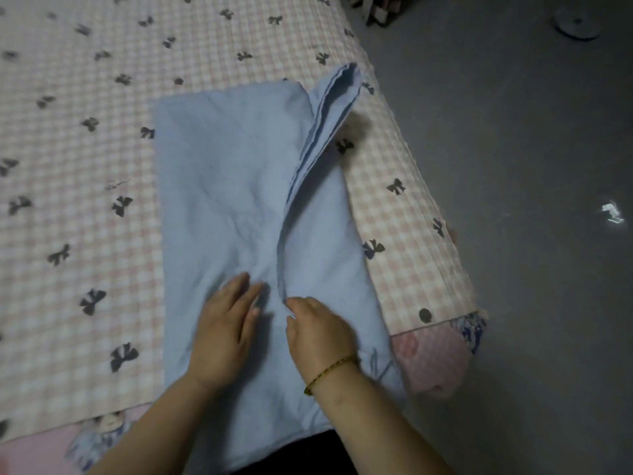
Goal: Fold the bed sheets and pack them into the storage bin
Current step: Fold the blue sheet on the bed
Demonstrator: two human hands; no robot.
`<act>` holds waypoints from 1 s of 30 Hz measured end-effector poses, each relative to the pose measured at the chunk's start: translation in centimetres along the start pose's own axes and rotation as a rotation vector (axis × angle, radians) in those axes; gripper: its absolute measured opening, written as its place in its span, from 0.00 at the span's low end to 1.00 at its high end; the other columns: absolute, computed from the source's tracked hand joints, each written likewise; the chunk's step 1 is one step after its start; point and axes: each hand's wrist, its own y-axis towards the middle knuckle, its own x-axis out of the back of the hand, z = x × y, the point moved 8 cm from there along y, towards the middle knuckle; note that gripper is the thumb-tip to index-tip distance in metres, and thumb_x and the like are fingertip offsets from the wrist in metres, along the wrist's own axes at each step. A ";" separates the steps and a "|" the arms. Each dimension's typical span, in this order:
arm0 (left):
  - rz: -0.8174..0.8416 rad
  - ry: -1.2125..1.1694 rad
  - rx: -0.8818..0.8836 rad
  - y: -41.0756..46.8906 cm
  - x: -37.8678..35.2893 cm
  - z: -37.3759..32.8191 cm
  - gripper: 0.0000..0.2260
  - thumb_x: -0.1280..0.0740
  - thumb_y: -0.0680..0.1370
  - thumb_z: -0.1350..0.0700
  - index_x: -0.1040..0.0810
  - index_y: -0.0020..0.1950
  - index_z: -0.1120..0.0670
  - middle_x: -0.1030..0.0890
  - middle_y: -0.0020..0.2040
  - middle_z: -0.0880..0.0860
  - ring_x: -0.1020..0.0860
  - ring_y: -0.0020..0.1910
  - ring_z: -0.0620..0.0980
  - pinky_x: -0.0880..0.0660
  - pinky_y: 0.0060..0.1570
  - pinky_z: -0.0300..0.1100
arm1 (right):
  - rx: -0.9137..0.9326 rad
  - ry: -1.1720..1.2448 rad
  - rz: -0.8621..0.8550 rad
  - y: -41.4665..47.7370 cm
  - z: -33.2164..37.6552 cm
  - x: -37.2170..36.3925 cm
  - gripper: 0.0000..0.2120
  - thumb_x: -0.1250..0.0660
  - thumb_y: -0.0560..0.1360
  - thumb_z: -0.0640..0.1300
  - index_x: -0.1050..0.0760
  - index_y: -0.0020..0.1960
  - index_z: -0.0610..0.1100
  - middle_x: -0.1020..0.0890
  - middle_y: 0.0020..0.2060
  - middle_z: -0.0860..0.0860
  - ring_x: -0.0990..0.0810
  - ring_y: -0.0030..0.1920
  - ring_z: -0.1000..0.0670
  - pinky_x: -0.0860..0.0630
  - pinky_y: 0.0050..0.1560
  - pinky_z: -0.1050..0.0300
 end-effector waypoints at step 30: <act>0.029 0.288 0.226 11.3 -2.9 9.7 0.26 0.61 0.80 0.39 0.37 0.69 0.50 0.26 0.65 0.58 0.37 0.66 0.55 0.58 0.69 0.52 | 0.148 -0.381 0.330 30.2 3.7 -10.3 0.26 0.59 0.81 0.52 0.62 0.76 0.47 0.62 0.75 0.51 0.63 0.75 0.50 0.67 0.72 0.51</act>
